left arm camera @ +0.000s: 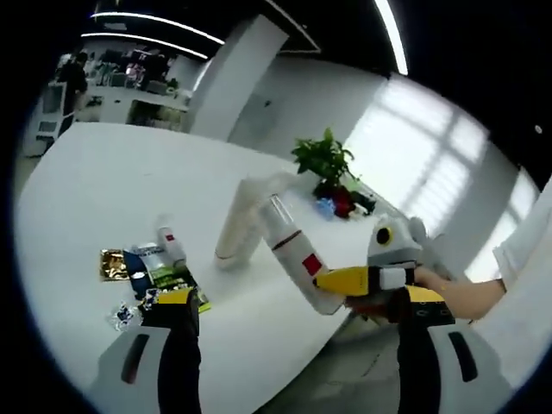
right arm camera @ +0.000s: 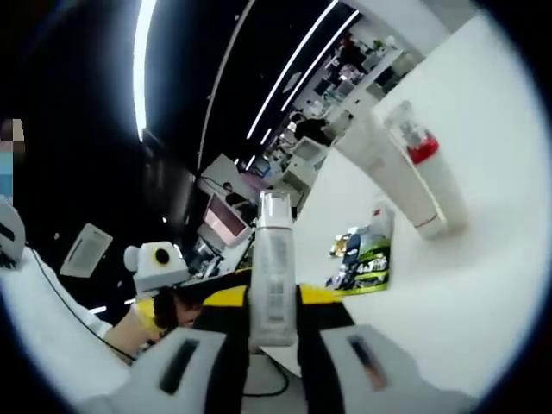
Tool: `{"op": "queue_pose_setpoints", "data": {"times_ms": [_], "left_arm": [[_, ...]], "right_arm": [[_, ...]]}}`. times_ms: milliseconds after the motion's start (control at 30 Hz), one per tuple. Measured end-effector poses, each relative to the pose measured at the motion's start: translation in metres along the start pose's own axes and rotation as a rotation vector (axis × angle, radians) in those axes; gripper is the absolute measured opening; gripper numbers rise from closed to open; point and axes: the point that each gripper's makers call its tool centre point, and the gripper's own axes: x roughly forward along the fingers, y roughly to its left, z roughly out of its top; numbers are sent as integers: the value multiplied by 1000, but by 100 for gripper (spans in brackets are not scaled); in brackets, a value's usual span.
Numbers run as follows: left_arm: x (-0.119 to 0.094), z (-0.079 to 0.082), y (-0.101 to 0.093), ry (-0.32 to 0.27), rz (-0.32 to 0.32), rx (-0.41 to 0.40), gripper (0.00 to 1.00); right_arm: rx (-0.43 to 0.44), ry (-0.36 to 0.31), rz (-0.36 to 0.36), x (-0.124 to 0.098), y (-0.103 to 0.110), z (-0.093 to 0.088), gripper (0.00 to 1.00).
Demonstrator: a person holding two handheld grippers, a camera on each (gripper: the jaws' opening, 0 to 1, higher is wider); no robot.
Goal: Arrange the skincare products in the storage area until every visible bottle or jar stands upright without overlapping.
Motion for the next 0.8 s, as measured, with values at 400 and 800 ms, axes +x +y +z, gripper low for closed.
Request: {"op": "queue_pose_setpoints", "data": {"times_ms": [400,800], "left_arm": [[4,22,-30,-53,-129,-74,83],[-1,30,-62,-78,-272,-119,44]], "right_arm": [[-4,-48,171,-11,45,4,19],[21,-77,290,-27,72,6,19]]}}
